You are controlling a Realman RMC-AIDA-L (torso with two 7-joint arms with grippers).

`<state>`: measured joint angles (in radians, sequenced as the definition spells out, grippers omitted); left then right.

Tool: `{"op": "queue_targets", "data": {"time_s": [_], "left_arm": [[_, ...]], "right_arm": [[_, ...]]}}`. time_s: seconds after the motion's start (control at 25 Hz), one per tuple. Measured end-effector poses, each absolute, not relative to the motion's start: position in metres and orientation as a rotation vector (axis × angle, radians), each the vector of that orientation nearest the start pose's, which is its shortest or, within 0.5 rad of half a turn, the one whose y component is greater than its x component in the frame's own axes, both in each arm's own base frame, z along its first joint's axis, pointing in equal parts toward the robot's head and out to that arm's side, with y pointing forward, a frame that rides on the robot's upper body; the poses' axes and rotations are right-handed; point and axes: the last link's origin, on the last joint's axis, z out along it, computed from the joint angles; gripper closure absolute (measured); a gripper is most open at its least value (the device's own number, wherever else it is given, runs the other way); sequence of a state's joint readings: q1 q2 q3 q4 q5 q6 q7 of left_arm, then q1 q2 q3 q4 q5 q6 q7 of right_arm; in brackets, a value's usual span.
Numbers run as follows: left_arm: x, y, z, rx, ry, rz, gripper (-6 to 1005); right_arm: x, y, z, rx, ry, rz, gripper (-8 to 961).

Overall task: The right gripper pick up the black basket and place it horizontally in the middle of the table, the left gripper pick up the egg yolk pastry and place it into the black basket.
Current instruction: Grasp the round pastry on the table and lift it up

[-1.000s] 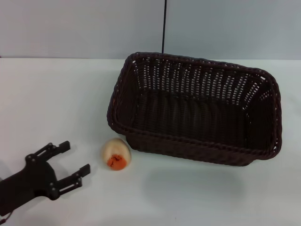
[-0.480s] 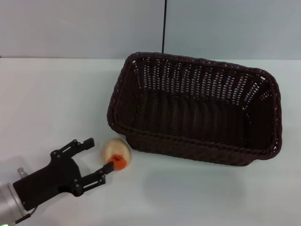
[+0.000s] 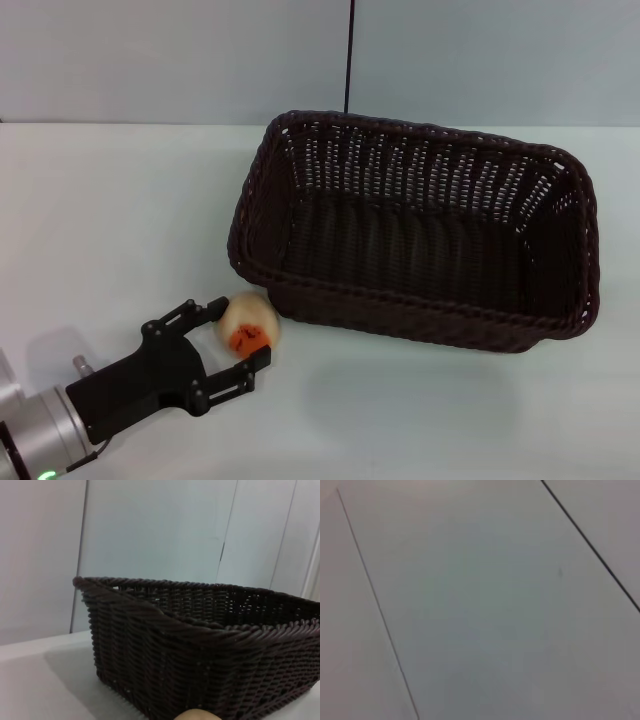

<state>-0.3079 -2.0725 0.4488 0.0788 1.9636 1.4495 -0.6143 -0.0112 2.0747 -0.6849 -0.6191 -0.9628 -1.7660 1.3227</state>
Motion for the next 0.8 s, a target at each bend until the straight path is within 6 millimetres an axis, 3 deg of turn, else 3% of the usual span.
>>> {"op": "queue_targets", "data": {"time_s": [0.16, 0.64, 0.72, 0.8], "left_arm": [[-0.334, 0.218, -0.074, -2.454, -0.603, -0.782, 170], [-0.336, 0.224, -0.073, -2.418, -0.61, -0.755, 374], [-0.339, 0.226, -0.068, -2.361, -0.625, -0.765, 551], [-0.341, 0.226, -0.065, -2.335, -0.63, -0.769, 642]], "right_arm": [[0.346, 0.188, 0.118, -1.604, 0.641, 1.458, 127], [0.358, 0.163, 0.118, -1.41, 0.594, 1.515, 127], [0.359, 0.162, 0.118, -1.402, 0.592, 1.518, 127], [0.359, 0.161, 0.118, -1.394, 0.593, 1.522, 127]]}}
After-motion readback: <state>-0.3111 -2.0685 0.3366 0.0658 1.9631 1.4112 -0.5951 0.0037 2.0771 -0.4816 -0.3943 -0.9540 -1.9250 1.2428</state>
